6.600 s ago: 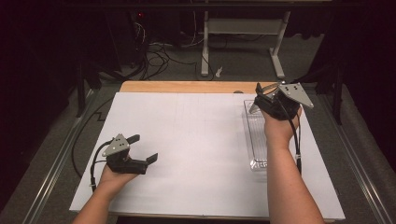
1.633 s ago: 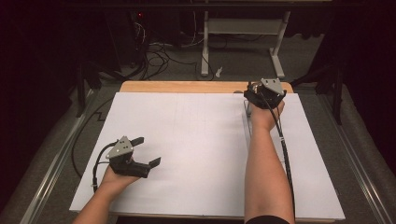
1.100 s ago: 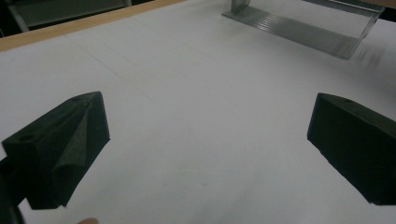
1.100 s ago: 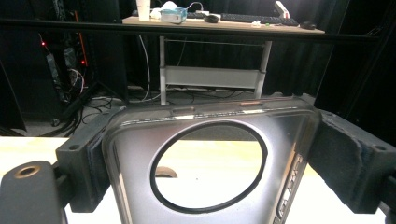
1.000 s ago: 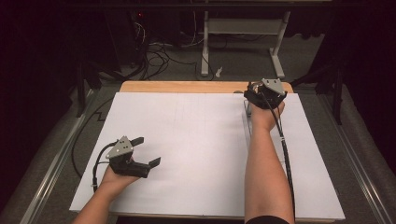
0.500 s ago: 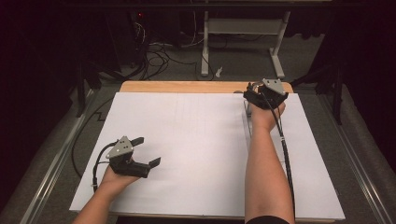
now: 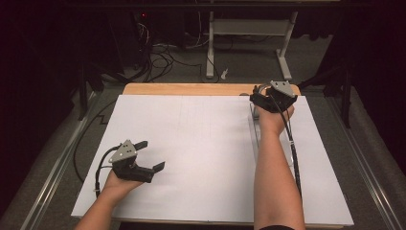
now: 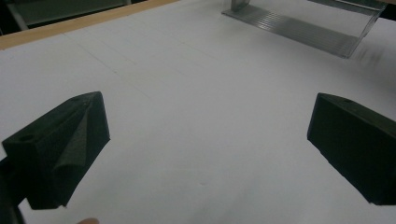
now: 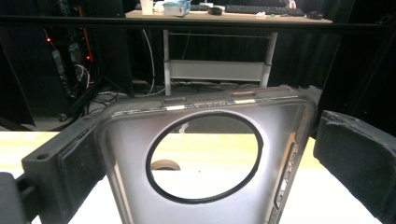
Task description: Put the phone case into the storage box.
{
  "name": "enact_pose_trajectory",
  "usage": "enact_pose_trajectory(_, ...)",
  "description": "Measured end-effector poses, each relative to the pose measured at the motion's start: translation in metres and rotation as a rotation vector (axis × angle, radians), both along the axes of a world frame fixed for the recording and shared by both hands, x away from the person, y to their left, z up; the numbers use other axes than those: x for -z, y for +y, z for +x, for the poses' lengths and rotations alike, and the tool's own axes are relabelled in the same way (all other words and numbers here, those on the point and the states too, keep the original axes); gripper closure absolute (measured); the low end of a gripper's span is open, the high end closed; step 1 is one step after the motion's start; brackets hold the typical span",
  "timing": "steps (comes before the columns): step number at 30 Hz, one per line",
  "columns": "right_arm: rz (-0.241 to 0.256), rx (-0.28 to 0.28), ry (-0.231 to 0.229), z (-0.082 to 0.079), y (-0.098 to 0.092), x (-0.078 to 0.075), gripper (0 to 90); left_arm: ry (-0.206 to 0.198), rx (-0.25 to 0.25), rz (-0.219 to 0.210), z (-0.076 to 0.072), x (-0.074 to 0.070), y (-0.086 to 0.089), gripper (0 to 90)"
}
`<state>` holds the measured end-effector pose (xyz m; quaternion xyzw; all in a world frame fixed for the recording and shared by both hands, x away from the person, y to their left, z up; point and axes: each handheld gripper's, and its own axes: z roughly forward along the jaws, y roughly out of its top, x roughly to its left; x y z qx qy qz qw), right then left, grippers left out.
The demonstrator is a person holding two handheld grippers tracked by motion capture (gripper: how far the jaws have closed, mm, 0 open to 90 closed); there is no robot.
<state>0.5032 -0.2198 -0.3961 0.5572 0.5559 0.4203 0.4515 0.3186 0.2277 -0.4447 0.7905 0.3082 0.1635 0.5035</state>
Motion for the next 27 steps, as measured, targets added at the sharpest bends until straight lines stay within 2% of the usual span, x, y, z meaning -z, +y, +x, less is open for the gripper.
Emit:
enact_pose_trajectory(11, 0.007, -0.047, 0.014, -0.013, -0.005, -0.007, 0.2, 0.002, -0.001, 0.001, 0.000, 0.000, -0.001, 0.4)
enact_pose_trajectory(22, 0.040, -0.100, 0.036, -0.033, -0.015, -0.011, 1.1, -0.001, 0.003, 0.007, 0.000, 0.000, -0.002, 0.4)
enact_pose_trajectory(27, 0.048, -0.135, 0.033, -0.041, -0.017, -0.014, 1.0, 0.001, -0.001, 0.007, 0.001, 0.001, -0.002, 0.4)
